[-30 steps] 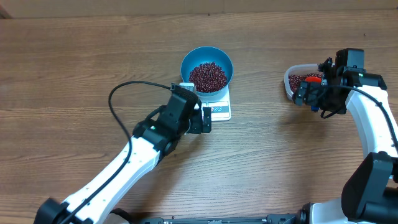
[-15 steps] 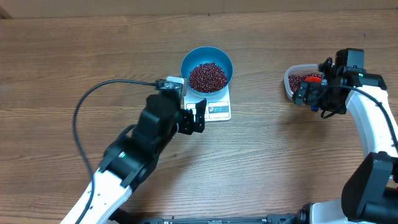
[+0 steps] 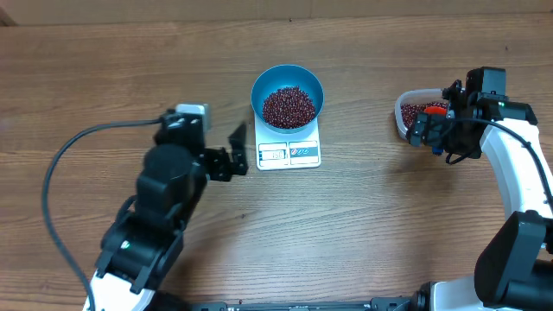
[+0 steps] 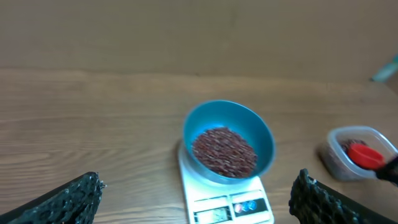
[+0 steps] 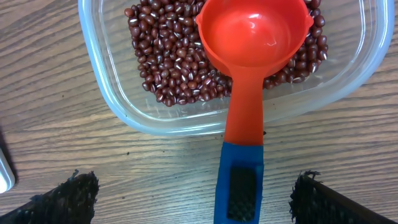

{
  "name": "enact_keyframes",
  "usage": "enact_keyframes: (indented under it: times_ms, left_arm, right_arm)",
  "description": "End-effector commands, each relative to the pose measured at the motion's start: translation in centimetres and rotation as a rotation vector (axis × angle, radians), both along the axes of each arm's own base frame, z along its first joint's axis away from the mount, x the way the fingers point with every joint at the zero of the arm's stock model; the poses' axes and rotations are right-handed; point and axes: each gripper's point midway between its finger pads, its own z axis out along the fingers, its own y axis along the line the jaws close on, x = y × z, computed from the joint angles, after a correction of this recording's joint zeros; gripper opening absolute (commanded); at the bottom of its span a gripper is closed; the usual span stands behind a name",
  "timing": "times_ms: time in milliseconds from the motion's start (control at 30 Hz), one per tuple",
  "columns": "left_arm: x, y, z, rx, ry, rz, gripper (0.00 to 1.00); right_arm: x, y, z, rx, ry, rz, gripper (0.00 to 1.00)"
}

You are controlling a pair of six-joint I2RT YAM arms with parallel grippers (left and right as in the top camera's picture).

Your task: Scoop item into bowl and weigh 150g on scale

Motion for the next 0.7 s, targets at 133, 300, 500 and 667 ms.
enact_keyframes:
  times_ms: [133, 300, 500, 667]
  left_arm:
    - [-2.4, 3.4, 0.3, -0.023, -0.121, 0.050, 1.00]
    - [-4.2, 4.7, 1.8, -0.066, -0.234, 0.063, 1.00]
    - [-5.4, 6.8, 2.9, -0.081, -0.336, 0.127, 0.99]
    - [-6.3, 7.6, 2.0, -0.081, -0.358, 0.145, 1.00]
  right_arm:
    - [0.8, -0.3, 0.7, -0.012, -0.027, 0.003, 1.00]
    - [0.8, -0.3, 0.7, -0.012, -0.027, 0.003, 1.00]
    - [0.8, -0.3, 0.7, -0.012, -0.027, 0.003, 1.00]
    - [0.8, -0.3, 0.7, -0.012, -0.027, 0.003, 1.00]
